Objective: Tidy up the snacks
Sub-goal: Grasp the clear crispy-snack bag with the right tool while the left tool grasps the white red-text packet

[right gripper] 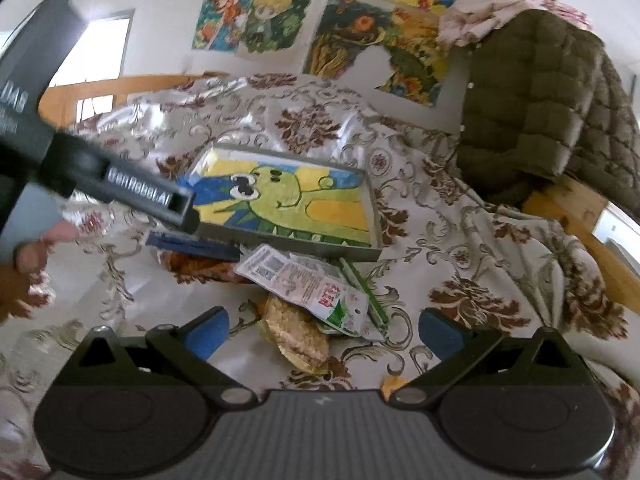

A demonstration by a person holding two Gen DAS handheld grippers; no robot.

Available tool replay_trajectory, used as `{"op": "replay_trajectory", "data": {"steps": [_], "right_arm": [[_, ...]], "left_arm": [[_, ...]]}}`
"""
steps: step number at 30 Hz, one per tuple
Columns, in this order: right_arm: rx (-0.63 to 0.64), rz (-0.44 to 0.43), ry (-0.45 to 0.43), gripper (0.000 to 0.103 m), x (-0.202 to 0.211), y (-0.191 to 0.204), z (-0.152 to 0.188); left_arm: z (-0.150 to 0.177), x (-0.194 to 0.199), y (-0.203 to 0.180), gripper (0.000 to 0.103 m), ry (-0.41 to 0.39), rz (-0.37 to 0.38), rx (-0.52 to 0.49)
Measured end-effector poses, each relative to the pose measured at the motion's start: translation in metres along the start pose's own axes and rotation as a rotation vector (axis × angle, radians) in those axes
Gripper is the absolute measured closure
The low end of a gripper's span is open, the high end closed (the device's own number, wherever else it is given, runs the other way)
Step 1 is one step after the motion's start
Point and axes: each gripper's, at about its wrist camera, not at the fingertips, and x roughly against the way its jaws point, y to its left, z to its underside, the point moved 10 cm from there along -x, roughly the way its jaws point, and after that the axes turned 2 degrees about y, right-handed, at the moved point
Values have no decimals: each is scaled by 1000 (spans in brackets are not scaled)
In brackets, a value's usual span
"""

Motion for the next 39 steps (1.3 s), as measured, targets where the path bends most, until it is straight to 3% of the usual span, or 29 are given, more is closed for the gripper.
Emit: {"op": "replay_trajectory", "data": {"steps": [10, 15, 19, 24, 25, 28, 32, 39], "right_arm": [[97, -23, 52, 1, -64, 21, 10], [115, -44, 119, 13, -84, 26, 23], [126, -62, 136, 14, -88, 33, 28], [147, -62, 144, 14, -88, 37, 31], [146, -62, 148, 14, -89, 36, 31], [143, -57, 152, 14, -89, 35, 31], [141, -53, 159, 16, -89, 35, 32], [145, -52, 187, 19, -96, 36, 39]], "left_arm": [[2, -59, -11, 1, 55, 84, -66], [4, -76, -20, 7, 94, 170, -24], [9, -79, -29, 21, 110, 226, 3], [7, -83, -38, 41, 92, 240, 13], [7, -86, -39, 49, 97, 239, 24], [9, -96, -37, 70, 136, 244, 79], [10, -102, -35, 84, 159, 284, 179], [8, -114, -41, 83, 202, 342, 276]]}}
